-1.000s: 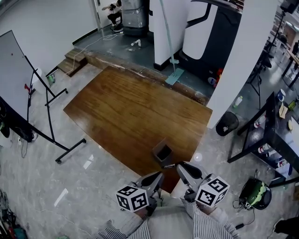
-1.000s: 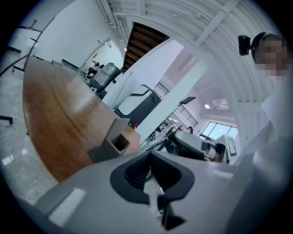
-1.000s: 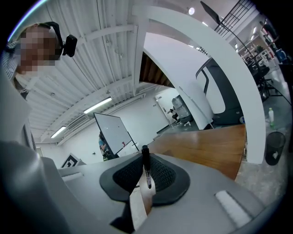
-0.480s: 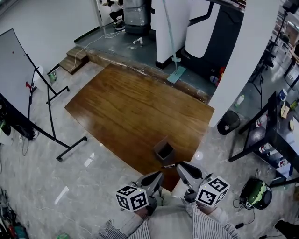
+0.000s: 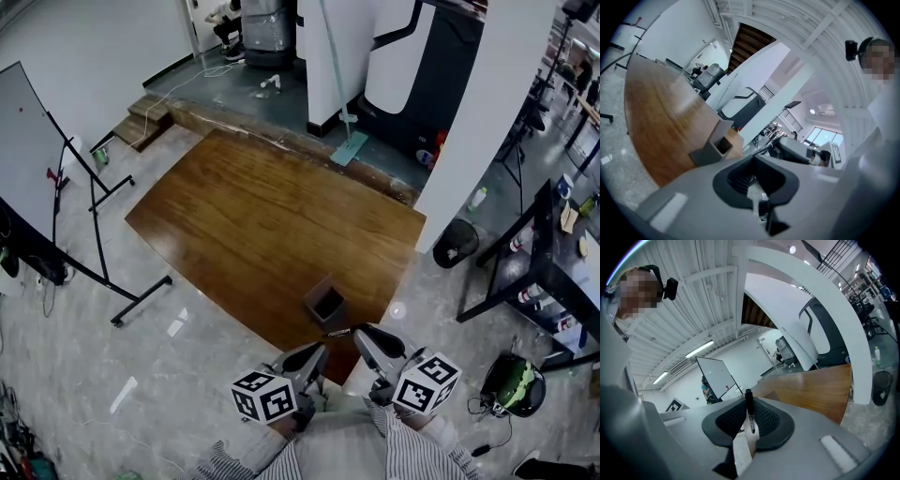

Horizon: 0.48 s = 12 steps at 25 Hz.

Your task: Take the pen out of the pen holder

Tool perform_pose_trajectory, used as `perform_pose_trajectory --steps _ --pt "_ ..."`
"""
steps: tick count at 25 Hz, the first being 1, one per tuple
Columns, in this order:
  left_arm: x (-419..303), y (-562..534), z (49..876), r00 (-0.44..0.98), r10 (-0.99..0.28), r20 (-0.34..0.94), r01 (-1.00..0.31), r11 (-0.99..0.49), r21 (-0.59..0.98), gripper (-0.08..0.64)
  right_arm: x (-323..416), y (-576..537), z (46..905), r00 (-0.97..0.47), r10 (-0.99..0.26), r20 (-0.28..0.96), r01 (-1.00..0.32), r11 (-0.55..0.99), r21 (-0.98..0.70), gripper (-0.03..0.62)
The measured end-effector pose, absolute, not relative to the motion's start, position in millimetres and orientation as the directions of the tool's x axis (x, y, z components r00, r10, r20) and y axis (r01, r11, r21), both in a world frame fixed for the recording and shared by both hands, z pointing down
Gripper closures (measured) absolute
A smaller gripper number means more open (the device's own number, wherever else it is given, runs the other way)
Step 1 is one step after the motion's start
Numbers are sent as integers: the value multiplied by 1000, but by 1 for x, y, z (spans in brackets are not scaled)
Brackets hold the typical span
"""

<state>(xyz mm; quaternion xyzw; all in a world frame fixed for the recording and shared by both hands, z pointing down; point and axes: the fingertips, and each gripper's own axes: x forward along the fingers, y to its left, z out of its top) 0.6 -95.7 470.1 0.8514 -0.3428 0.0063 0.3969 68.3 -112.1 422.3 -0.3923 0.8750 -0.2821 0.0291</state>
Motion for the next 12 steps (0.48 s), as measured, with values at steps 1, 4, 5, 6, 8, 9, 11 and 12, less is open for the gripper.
perform_pose_trajectory --steps 1,4,5,6,8,9,11,12 --pt "1 -96 470 766 -578 283 -589 -451 671 552 68 -113 423 -692 -702 170 -669 533 -518 548" --pt "1 -97 469 768 -574 284 -590 -461 663 552 65 -114 425 -697 -697 169 -663 536 -523 548" --pt "1 -98 468 769 -573 283 -589 -465 661 552 64 -115 425 -698 -696 169 -662 537 -523 548" --pt "1 -99 468 770 -572 282 -589 -467 660 552 63 -116 425 -699 -695 170 -662 538 -522 548" --pt "-1 -101 468 771 -572 281 -587 -466 661 552 61 -118 424 -700 -693 171 -662 541 -519 548" --pt "-1 -102 468 771 -571 282 -587 -465 663 552 60 -119 424 -702 -691 172 -662 543 -518 548" --pt "-2 -103 469 772 -570 282 -585 -464 665 552 59 -121 424 -705 -688 175 -661 547 -514 548" --pt "-2 -104 469 772 -569 282 -584 -464 666 552 58 -121 424 -706 -686 176 -660 549 -512 548"
